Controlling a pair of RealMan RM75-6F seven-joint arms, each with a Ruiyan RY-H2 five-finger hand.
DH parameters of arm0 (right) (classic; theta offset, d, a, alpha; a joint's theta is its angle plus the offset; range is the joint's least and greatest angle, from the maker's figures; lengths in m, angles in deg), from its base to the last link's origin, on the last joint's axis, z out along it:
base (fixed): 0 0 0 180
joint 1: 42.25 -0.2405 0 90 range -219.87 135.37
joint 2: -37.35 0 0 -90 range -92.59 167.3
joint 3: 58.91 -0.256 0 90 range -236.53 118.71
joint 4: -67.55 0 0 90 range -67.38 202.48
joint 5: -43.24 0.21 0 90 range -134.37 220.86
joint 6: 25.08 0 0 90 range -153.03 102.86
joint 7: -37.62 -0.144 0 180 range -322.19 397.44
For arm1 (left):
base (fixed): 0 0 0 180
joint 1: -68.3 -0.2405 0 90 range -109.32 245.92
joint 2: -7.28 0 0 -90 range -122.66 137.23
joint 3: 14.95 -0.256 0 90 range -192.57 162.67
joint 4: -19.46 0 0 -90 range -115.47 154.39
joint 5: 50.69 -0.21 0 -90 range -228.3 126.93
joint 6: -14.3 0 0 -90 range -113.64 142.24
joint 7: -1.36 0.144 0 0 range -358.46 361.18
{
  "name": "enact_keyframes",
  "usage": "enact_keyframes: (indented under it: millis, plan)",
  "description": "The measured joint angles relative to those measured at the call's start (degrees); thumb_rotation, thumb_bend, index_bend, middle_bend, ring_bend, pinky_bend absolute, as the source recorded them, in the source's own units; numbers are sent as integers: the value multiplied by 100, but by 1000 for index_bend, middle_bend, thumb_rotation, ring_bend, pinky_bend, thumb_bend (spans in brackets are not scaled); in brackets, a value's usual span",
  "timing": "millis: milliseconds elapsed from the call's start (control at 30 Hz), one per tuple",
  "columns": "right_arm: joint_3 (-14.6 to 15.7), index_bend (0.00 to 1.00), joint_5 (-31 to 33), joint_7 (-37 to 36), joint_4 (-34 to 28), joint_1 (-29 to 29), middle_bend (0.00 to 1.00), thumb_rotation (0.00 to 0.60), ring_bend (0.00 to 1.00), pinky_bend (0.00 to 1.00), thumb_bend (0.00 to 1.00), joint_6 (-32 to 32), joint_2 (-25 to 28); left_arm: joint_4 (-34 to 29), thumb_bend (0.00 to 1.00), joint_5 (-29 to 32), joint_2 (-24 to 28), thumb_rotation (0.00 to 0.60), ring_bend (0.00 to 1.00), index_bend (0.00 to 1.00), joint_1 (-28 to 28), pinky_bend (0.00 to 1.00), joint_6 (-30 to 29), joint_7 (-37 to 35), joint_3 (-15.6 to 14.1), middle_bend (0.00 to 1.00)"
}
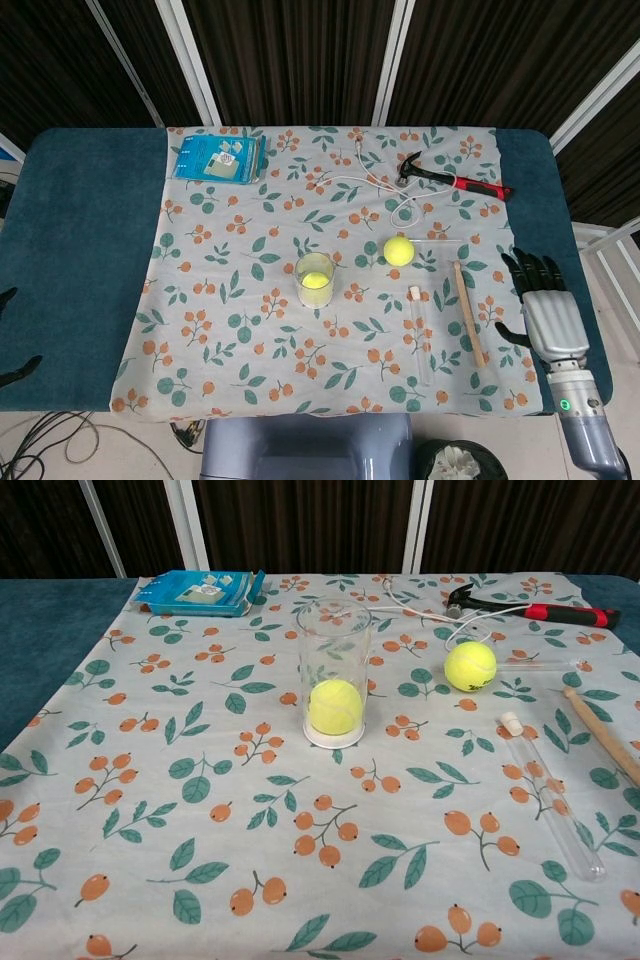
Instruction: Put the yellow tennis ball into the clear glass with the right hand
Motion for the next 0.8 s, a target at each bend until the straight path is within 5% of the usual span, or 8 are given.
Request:
enact_keyframes:
  millis: [233,800]
  plan:
    - [-396,18,1021,190,319,-1003,20,600,52,0,254,1170,-504,7,21,30,-16,600,0,126,17,0,42,38,4,0]
    - [-670,18,2371,745,2269,-2494,21,600,52,0,255,2224,-2120,37,21,215,-80,600,0,126,97,0,202,169,65,0]
